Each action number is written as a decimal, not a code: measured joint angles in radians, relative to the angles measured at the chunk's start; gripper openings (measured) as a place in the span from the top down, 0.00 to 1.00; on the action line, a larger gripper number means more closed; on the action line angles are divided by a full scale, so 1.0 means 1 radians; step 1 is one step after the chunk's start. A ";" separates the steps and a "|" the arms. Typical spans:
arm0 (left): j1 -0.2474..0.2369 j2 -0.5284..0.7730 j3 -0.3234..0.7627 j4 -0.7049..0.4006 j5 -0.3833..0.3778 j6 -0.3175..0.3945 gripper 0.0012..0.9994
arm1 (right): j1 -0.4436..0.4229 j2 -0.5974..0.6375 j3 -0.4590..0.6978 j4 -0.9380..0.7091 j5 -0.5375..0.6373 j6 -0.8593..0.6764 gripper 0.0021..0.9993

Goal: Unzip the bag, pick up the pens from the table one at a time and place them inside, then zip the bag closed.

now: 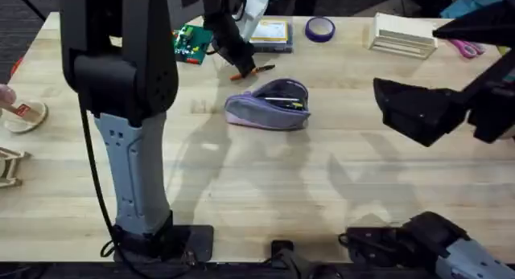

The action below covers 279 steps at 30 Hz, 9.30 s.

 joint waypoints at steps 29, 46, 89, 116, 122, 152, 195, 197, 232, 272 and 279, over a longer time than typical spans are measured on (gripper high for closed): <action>-0.063 -0.001 0.233 -0.216 0.023 0.000 0.96 | 0.000 0.000 0.000 0.000 0.000 -0.023 0.00; -0.063 -0.176 0.249 -0.413 0.045 0.000 0.96 | 0.000 0.000 0.000 0.000 0.000 -0.061 0.00; -0.153 -0.772 -0.333 -0.087 0.212 0.013 0.96 | 0.000 0.000 0.000 0.029 0.008 -0.068 0.00; -0.159 -0.478 -0.379 0.033 0.406 0.088 0.96 | 0.000 0.000 0.000 0.029 0.008 -0.068 0.00; -0.159 -0.431 -0.379 0.010 0.352 0.100 0.96 | 0.000 0.000 0.000 0.029 0.008 -0.068 0.00; -0.177 -0.431 -0.336 -0.161 0.097 0.115 0.01 | 0.000 0.000 0.000 0.029 0.008 -0.068 0.00; 0.206 -0.783 -0.322 -0.296 0.232 0.421 0.01 | 0.000 0.160 0.000 0.113 -0.123 -0.051 0.00; 0.206 -0.783 -0.322 -0.296 0.213 0.422 0.01 | 0.000 0.178 0.000 0.122 -0.145 -0.020 0.00; 0.362 -0.780 -0.456 -0.439 0.469 0.994 0.01 | 0.218 0.612 0.196 0.212 -0.262 0.273 0.00; 0.424 -0.780 -0.565 -0.340 0.529 1.024 0.01 | 0.255 0.914 0.202 0.272 -0.248 0.334 0.00; 0.424 -0.780 -0.565 -0.340 0.529 1.024 0.01 | 0.215 0.983 0.202 0.306 -0.247 0.371 0.00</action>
